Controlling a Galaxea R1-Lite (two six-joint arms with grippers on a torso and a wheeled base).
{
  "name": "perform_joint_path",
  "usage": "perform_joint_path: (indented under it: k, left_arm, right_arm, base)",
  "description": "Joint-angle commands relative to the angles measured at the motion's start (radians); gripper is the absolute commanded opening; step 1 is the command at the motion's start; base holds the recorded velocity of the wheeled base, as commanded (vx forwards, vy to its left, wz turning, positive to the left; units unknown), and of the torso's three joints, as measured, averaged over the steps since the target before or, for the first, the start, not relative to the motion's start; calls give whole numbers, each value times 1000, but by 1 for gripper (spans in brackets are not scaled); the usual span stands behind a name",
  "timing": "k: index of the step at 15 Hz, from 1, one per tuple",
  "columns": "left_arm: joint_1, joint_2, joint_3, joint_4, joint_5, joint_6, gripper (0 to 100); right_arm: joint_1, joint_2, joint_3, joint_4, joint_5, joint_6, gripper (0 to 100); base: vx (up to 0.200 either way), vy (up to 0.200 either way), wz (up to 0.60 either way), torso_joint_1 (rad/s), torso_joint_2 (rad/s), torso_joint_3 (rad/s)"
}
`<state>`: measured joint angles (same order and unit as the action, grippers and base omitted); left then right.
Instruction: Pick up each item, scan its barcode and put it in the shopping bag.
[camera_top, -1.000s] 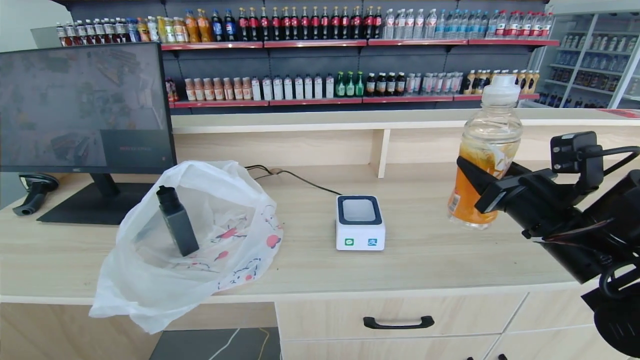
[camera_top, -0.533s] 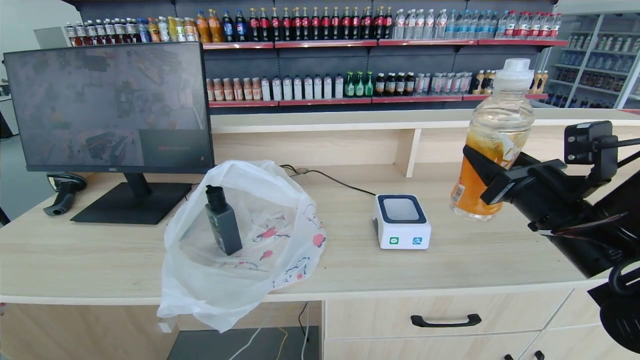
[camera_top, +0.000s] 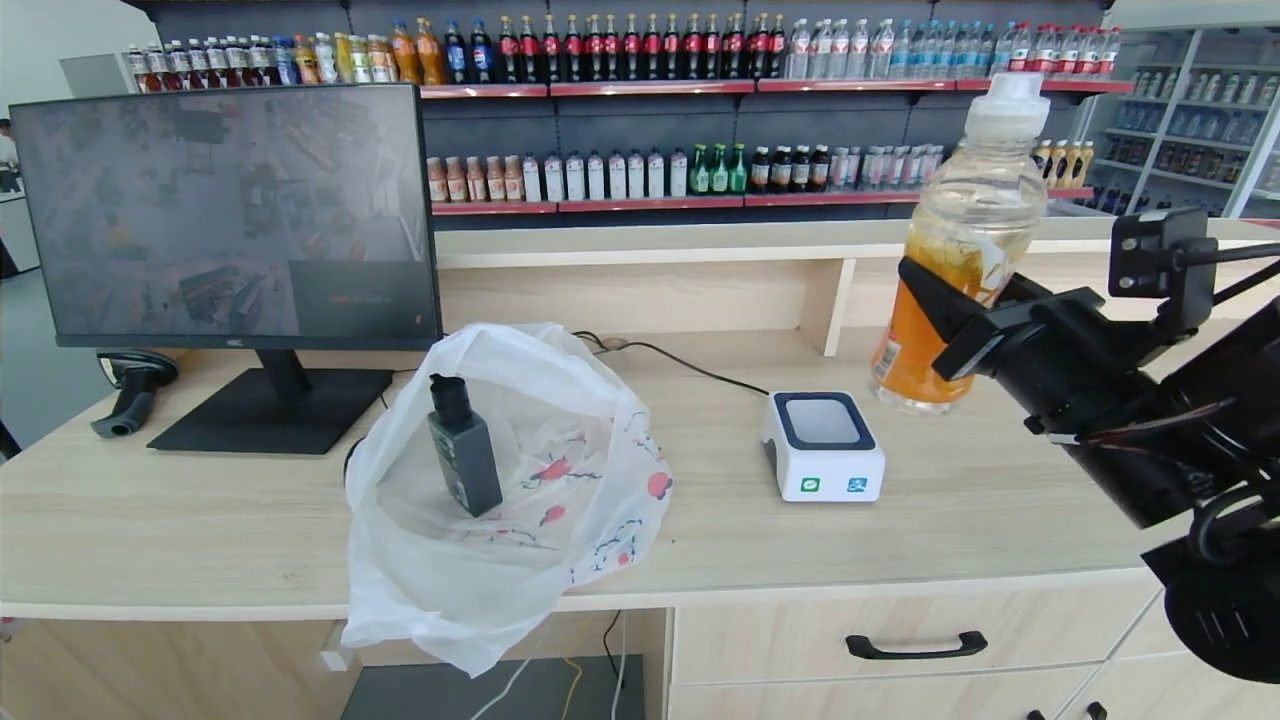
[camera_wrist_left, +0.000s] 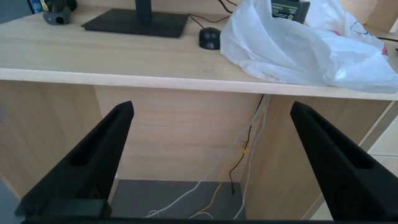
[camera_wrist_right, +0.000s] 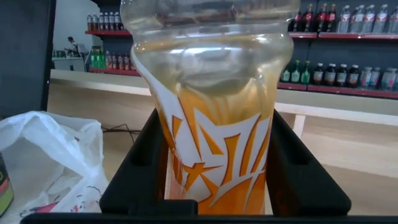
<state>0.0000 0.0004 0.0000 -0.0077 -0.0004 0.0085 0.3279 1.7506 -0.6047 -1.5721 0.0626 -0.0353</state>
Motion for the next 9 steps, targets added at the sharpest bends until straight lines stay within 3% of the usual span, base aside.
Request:
perform_joint_path:
  k: [1,2,4,6,7,9]
  left_arm:
    - [-2,0,0,-2,0,2,100]
    - [-2,0,0,-2,-1,31,100]
    - [0,0,0,-3,-3,44,100]
    - [-2,0,0,6,-6,57,100]
    - [-2,0,0,6,-7,88,100]
    - [-3,0,0,6,-7,97,100]
  right_arm:
    - [33,67,-95,1,5,-28,0]
    - [53,105,-119,1,26,-103,0]
    - [80,135,-118,1,123,-225,0]
    - [91,176,-132,1,132,-376,0]
    - [91,182,-138,1,135,-446,0]
    - [91,188,-144,1,132,-538,0]
  base:
    - [0,0,0,0,0,0]
    - [0,0,0,0,0,0]
    - [0,0,0,0,0,0]
    - [0,0,0,0,0,0]
    - [0,0,0,0,0,0]
    - [0,0,0,0,0,0]
